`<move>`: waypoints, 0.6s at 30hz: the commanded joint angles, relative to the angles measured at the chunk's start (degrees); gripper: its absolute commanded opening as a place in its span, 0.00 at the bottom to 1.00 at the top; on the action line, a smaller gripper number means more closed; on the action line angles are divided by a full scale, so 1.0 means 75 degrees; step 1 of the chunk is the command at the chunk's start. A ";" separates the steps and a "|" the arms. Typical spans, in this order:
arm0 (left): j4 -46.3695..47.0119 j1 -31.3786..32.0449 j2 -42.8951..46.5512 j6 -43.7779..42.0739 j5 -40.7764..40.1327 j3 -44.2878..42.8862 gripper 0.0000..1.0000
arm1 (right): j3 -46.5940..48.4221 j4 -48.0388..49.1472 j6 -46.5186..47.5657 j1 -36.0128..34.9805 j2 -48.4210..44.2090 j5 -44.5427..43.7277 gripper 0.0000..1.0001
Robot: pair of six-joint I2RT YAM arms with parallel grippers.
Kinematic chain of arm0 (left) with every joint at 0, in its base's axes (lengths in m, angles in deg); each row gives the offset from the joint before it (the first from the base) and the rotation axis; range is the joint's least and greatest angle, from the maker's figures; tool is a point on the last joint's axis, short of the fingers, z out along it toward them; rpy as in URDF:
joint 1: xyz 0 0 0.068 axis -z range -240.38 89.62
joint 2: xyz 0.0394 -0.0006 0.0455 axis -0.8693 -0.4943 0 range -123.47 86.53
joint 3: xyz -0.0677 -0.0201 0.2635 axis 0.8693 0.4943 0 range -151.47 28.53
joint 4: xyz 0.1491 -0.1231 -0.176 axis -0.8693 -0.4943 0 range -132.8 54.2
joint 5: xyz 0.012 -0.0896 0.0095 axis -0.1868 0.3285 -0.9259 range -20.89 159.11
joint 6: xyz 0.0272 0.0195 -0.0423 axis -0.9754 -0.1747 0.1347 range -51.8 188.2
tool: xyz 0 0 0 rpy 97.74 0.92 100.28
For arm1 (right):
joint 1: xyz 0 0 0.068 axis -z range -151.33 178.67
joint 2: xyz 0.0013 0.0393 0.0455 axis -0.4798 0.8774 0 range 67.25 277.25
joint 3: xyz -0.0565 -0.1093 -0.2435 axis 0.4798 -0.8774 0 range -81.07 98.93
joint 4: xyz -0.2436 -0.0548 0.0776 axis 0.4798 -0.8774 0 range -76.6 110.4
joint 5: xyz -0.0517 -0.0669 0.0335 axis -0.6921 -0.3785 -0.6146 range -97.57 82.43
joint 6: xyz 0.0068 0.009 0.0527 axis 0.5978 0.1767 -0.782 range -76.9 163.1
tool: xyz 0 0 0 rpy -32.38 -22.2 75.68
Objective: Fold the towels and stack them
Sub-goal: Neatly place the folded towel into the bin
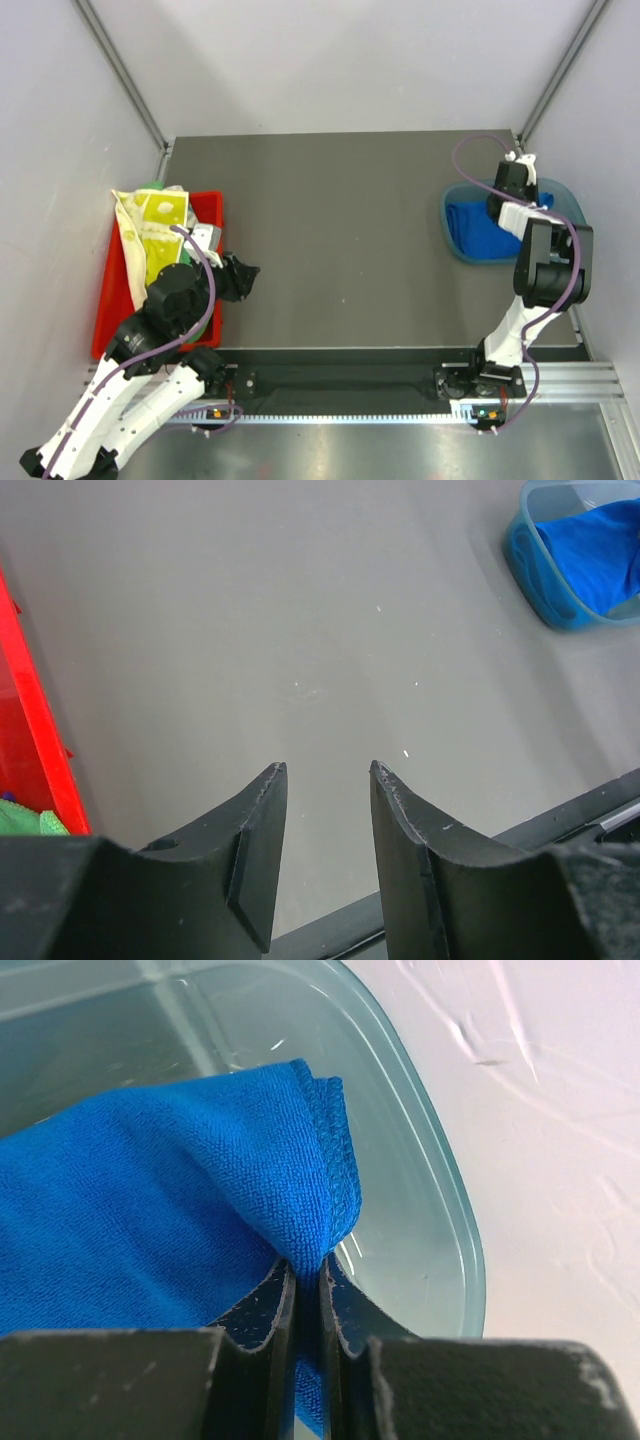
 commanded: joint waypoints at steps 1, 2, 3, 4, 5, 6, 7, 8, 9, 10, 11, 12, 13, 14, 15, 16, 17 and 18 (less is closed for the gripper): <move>0.0338 0.0021 -0.0008 0.0053 -0.0069 0.0016 0.44 | 0.0379 0.0158 -0.0097 0.0190 0.0092 -0.0092 0.00; 0.0349 0.0021 0.0004 0.0053 -0.0081 0.0005 0.44 | 0.0402 0.0087 -0.0133 0.0236 0.0115 -0.0092 0.00; 0.0338 0.0021 0.0004 0.0053 -0.0092 0.0004 0.44 | 0.0426 0.0029 -0.0214 0.0272 0.0115 -0.0034 0.05; 0.0349 0.0021 0.0015 0.0053 -0.0092 0.0004 0.44 | 0.0437 0.0017 -0.0238 0.0283 0.0127 0.0002 0.09; 0.0338 0.0021 0.0016 0.0053 -0.0081 0.0016 0.44 | 0.0426 0.0005 -0.0250 0.0272 0.0139 0.0014 0.16; 0.0338 0.0021 0.0004 0.0053 -0.0081 0.0016 0.44 | 0.0414 -0.0018 -0.0297 0.0283 0.0139 0.0049 0.19; 0.0338 0.0021 0.0004 0.0053 -0.0081 0.0005 0.44 | 0.0414 -0.0042 -0.0297 0.0295 0.0139 0.0037 0.24; 0.0338 0.0021 -0.0008 0.0053 -0.0081 0.0004 0.44 | 0.0437 -0.0077 -0.0309 0.0295 0.0150 0.0014 0.27; 0.0338 0.0021 -0.0019 0.0053 -0.0081 0.0004 0.44 | 0.0449 -0.0124 -0.0332 0.0330 0.0127 0.0002 0.30; 0.0349 0.0021 -0.0008 0.0053 -0.0081 0.0004 0.44 | 0.0449 -0.0136 -0.0356 0.0354 0.0116 0.0025 0.34; 0.0350 0.0033 -0.0019 0.0053 -0.0081 0.0004 0.44 | 0.0461 -0.0159 -0.0391 0.0366 0.0081 0.0060 0.38; 0.0361 0.0033 -0.0031 0.0053 -0.0081 0.0016 0.44 | 0.0473 -0.0217 -0.0461 0.0412 0.0069 0.0072 0.46; 0.0350 0.0033 -0.0031 0.0053 -0.0081 0.0005 0.44 | 0.0496 -0.0264 -0.0496 0.0413 0.0034 0.0072 0.50; 0.0361 0.0033 -0.0031 0.0053 -0.0081 0.0004 0.44 | 0.0519 -0.0300 -0.0566 0.0436 0.0022 0.0061 0.51; 0.0350 0.0033 -0.0043 0.0053 -0.0069 0.0004 0.44 | 0.0531 -0.0312 -0.0613 0.0482 -0.0002 0.0049 0.53; 0.0338 0.0044 -0.0055 0.0053 -0.0081 0.0004 0.44 | 0.0554 -0.0416 -0.0672 0.0506 -0.0071 0.0061 0.53; 0.0349 0.0044 -0.0066 0.0053 -0.0104 0.0004 0.44 | 0.0624 -0.0475 -0.0846 0.0564 -0.0107 0.0049 0.54; 0.0338 0.0044 -0.0090 0.0053 -0.0104 0.0016 0.44 | 0.0648 -0.0534 -0.0929 0.0576 -0.0142 0.0072 0.59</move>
